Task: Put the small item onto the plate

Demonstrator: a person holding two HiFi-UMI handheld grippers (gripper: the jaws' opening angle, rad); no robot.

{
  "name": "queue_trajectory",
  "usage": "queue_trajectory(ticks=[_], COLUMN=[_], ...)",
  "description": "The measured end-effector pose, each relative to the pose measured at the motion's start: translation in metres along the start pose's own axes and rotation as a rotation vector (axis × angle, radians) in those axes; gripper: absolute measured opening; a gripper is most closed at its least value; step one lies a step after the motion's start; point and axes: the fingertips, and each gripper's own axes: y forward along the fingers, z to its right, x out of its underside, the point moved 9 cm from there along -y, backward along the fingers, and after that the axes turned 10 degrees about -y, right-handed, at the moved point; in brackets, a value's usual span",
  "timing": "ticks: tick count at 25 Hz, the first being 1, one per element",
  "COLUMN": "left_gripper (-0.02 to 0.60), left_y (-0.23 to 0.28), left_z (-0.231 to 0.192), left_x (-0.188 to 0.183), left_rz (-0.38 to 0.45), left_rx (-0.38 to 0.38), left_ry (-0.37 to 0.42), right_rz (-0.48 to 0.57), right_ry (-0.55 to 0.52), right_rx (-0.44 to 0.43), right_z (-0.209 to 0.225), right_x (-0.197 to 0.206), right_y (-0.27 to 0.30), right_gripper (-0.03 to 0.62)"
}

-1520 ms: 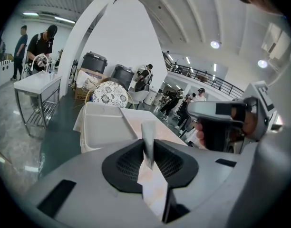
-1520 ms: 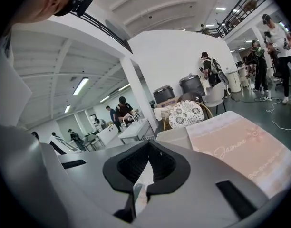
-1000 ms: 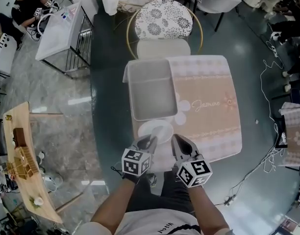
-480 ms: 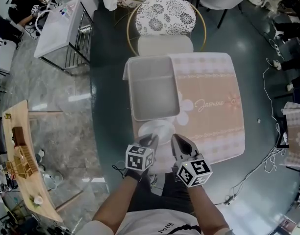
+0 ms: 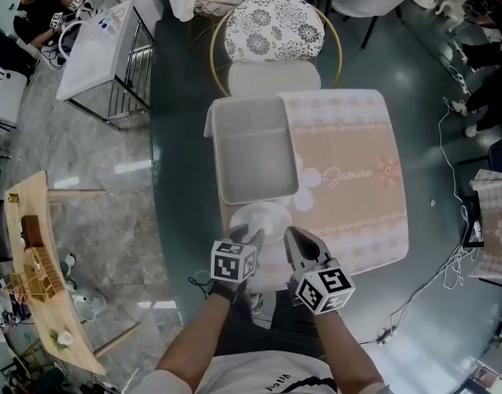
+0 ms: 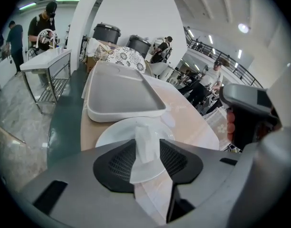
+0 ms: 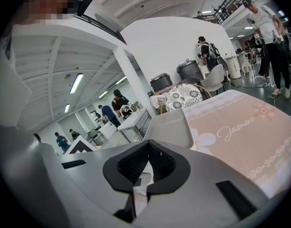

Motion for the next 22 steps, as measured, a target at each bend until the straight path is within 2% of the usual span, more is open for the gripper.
queue_trajectory(ticks=[2, 8, 10, 13, 16, 22], left_gripper=[0.165, 0.169, 0.133, 0.036, 0.014, 0.008], left_y=[-0.002, -0.028, -0.042, -0.067, -0.094, -0.153], left_z=[0.001, 0.006, 0.013, 0.030, 0.051, 0.093], left_x=[0.000, -0.009, -0.015, -0.025, -0.035, -0.050], left_rz=[-0.003, 0.035, 0.059, 0.111, 0.155, 0.270], left_rx=[0.003, -0.054, -0.058, -0.036, 0.001, 0.048], left_ry=[0.001, 0.020, 0.026, 0.056, 0.103, 0.169], right_rz=[-0.004, -0.016, -0.018, -0.019, -0.009, 0.019], right_ry=[0.002, -0.006, -0.021, -0.049, -0.084, -0.148], right_rx=[-0.010, -0.032, -0.044, -0.060, -0.076, -0.089], right_z=[-0.002, -0.009, -0.013, -0.020, -0.030, -0.054], right_x=[0.000, -0.013, -0.021, -0.037, -0.054, -0.083], right_y=[-0.002, -0.009, -0.012, -0.019, -0.026, -0.047], right_gripper=[0.014, 0.014, 0.014, 0.014, 0.014, 0.014])
